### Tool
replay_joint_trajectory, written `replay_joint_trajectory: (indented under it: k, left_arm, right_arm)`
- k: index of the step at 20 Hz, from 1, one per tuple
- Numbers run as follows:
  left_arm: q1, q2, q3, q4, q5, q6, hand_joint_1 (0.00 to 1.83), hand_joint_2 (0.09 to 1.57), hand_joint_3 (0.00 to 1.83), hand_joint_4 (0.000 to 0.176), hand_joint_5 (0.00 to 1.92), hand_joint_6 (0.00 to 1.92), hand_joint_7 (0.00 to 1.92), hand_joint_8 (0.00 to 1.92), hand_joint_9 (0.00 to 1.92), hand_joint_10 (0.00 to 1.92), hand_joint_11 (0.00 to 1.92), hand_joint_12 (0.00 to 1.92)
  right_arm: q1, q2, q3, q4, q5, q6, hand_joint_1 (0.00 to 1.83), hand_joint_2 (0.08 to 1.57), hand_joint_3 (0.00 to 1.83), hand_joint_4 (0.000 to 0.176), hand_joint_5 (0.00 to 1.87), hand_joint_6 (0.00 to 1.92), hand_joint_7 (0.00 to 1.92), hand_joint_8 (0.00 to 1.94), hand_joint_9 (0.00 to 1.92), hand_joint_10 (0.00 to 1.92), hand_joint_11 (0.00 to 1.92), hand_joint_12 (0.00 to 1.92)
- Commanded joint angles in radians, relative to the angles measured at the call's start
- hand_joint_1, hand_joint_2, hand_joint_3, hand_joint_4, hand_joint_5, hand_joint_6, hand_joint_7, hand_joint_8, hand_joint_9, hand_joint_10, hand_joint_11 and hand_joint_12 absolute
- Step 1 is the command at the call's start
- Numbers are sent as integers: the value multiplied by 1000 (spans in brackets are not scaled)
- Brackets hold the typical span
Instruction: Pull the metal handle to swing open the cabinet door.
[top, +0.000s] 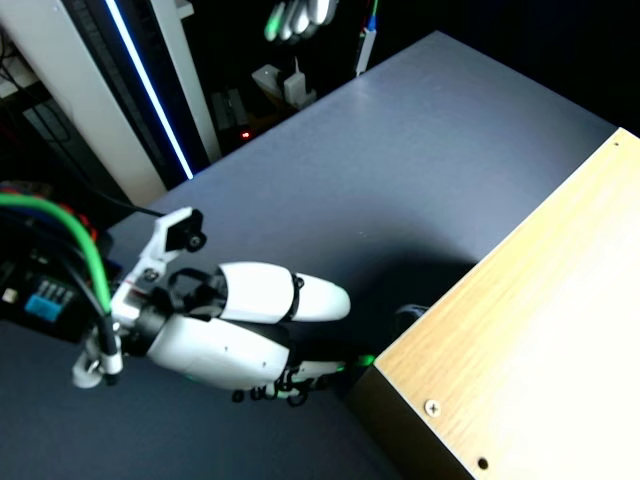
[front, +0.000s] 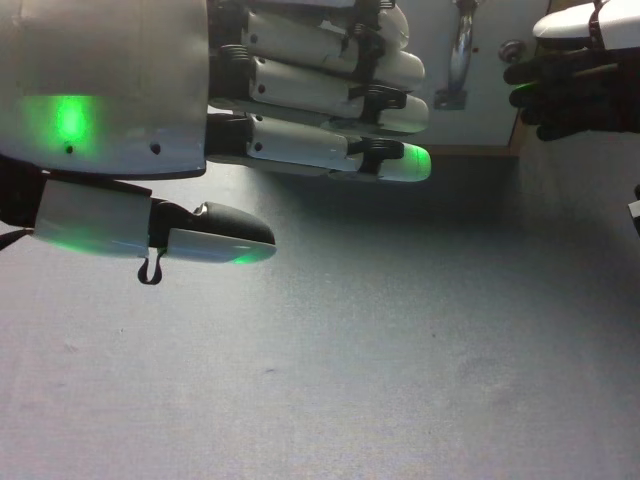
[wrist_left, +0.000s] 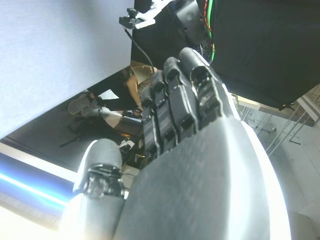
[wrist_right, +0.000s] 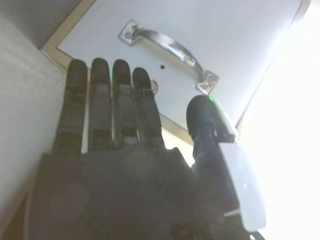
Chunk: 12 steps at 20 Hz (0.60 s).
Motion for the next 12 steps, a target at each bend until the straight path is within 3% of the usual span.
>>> replay_joint_trajectory:
  k: [1,12]
  left_arm:
    - [-11,9,2,-94,-23,9,0,1569,3,0,310,0,343,0,314,1,7,767]
    - [-11,9,2,-94,-23,9,0,1550,0,0,296,1,331,0,307,0,0,726]
  right_arm:
    - [12,12,8,29,113,12,0,1543,0,0,312,1,350,0,312,0,0,833]
    - [33,64,-42,53,100,11,0,1542,0,0,341,7,367,5,330,5,0,858]
